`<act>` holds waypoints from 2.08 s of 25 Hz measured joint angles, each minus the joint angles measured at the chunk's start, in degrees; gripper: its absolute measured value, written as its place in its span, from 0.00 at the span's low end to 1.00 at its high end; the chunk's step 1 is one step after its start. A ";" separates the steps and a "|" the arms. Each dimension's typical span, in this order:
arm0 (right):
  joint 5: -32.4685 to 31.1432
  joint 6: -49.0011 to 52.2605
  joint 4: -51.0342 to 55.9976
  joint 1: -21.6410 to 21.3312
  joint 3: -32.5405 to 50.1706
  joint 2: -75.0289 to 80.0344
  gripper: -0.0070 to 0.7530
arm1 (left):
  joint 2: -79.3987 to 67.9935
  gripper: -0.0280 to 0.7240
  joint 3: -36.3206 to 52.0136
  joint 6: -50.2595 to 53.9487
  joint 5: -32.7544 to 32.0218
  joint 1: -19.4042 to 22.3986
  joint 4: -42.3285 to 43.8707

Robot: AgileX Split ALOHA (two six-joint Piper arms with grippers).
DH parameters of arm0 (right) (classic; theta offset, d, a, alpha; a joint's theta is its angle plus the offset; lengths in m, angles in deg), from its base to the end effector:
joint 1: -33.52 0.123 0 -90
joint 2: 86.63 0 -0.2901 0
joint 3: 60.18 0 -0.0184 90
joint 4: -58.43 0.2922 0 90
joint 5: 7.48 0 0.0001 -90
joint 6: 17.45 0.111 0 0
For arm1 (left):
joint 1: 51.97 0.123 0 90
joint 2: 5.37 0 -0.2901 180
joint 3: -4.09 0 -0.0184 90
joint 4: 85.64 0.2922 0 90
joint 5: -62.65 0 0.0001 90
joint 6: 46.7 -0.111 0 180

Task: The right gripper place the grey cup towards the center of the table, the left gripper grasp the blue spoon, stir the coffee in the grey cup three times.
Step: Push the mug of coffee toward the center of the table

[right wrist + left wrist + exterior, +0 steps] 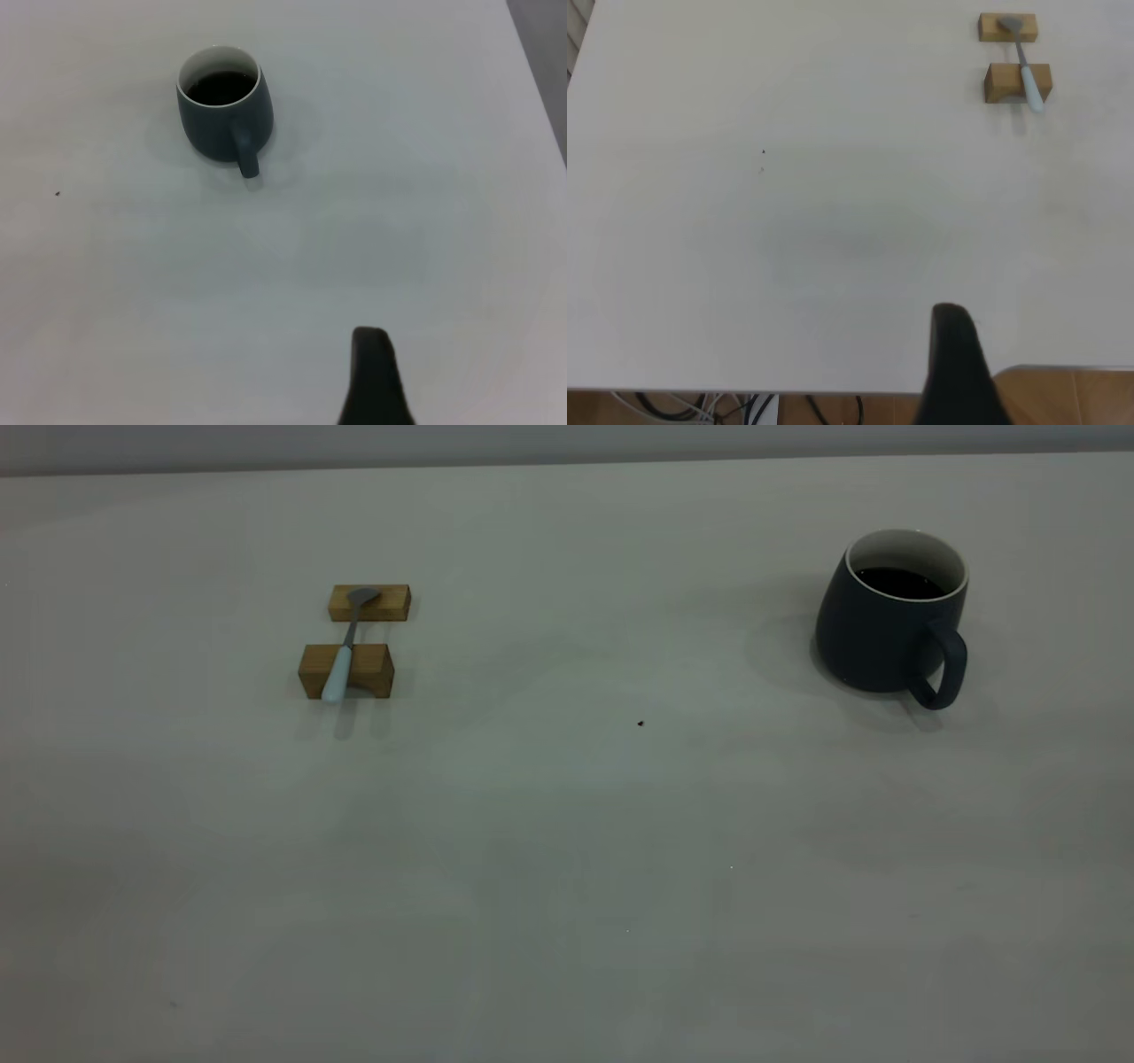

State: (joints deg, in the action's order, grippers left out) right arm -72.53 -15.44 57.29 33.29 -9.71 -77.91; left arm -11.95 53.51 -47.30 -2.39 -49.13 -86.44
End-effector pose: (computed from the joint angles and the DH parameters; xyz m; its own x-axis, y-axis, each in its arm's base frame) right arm 0.0465 -0.0022 0.2699 -0.5619 0.0289 -0.8267 0.0339 0.9994 0.0119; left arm 0.0388 0.0005 0.2776 -0.5151 -0.0210 -0.8568 -0.0364 0.9993 -0.0026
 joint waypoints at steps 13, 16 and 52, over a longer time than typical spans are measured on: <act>0.07 0.13 1.14 0.00 0.00 0.00 0.78 | 0.00 0.78 0.00 0.00 0.00 0.00 0.00; 0.19 0.26 1.14 0.00 -0.75 0.53 0.79 | 0.00 0.78 0.00 0.00 0.00 0.00 0.00; 37.31 -22.16 13.69 1.31 -23.60 104.21 0.80 | 0.00 0.78 0.00 0.00 0.00 0.00 0.00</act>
State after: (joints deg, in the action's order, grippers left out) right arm -35.22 -37.61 70.98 34.60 -33.31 26.30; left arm -11.95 53.51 -47.30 -2.39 -49.13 -86.44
